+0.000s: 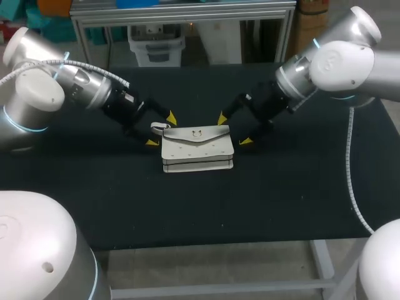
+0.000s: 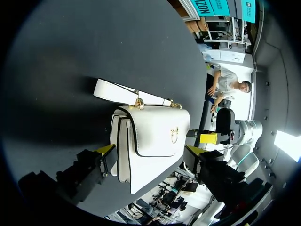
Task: Pick up the bag, open it, inspect its contents, close it, and place it on the opposite side
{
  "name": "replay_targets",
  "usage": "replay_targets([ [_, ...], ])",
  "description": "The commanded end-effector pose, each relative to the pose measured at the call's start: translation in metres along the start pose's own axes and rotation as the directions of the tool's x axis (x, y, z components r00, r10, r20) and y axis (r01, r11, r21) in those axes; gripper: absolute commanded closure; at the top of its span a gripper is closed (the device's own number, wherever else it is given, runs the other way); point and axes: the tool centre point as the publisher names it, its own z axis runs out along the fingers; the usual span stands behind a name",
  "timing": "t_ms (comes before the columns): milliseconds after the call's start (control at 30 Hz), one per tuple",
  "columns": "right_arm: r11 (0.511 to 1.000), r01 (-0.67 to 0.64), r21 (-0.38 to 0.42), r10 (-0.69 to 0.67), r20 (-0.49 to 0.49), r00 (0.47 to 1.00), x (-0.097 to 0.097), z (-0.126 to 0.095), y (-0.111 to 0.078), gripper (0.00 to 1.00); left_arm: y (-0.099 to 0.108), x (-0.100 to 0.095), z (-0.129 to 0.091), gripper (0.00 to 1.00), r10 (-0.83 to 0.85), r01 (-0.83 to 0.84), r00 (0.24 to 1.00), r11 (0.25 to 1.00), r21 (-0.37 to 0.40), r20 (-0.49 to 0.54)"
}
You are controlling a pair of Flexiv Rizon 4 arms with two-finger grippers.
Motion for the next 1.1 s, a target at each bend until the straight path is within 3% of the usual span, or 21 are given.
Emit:
replay_targets([
  [33,1.0,-0.004,0.012,0.004,-0.016,1.0,0.0,0.007,0.007,0.05,-0.002,-0.004,0.005,0.06,-0.005,0.005,1.0,1.0,-0.001,-0.013],
  [100,1.0,-0.006,0.012,0.006,-0.019,1.0,0.001,0.009,0.007,0.09,-0.002,-0.005,0.006,0.09,-0.005,0.005,1.0,1.0,-0.008,-0.02],
  [133,1.0,-0.009,0.012,0.01,-0.021,1.0,0.001,0.011,0.007,0.16,-0.003,-0.006,0.007,0.11,-0.005,0.005,1.0,1.0,-0.008,-0.023],
  [333,1.0,-0.025,-0.007,0.025,-0.032,0.999,0.0,0.016,0.013,0.27,-0.003,-0.007,0.01,0.18,0.01,-0.012,0.999,1.0,-0.026,-0.045],
  [600,0.999,-0.032,-0.038,0.03,-0.056,0.998,-0.005,0.019,0.023,0.22,-0.005,-0.008,0.013,0.22,0.015,-0.017,0.999,0.999,-0.037,-0.042],
  [733,0.998,-0.037,-0.051,0.033,-0.073,0.997,-0.005,0.019,0.028,0.24,-0.006,-0.008,0.014,0.28,0.017,-0.019,0.999,0.999,-0.043,-0.046],
  [833,0.998,-0.034,-0.054,0.029,-0.082,0.996,-0.002,0.02,0.03,0.29,-0.008,-0.008,0.015,0.32,0.015,-0.018,0.999,0.999,-0.046,-0.049],
  [967,0.998,-0.027,-0.054,0.022,-0.088,0.996,0.004,0.024,0.031,0.5,-0.008,-0.009,0.016,0.39,0.016,-0.019,0.998,0.998,-0.052,-0.06],
  [1100,0.999,-0.024,-0.048,0.02,-0.088,0.996,0.005,0.029,0.033,0.53,-0.009,-0.01,0.017,0.41,0.017,-0.021,0.998,0.998,-0.058,-0.063],
])
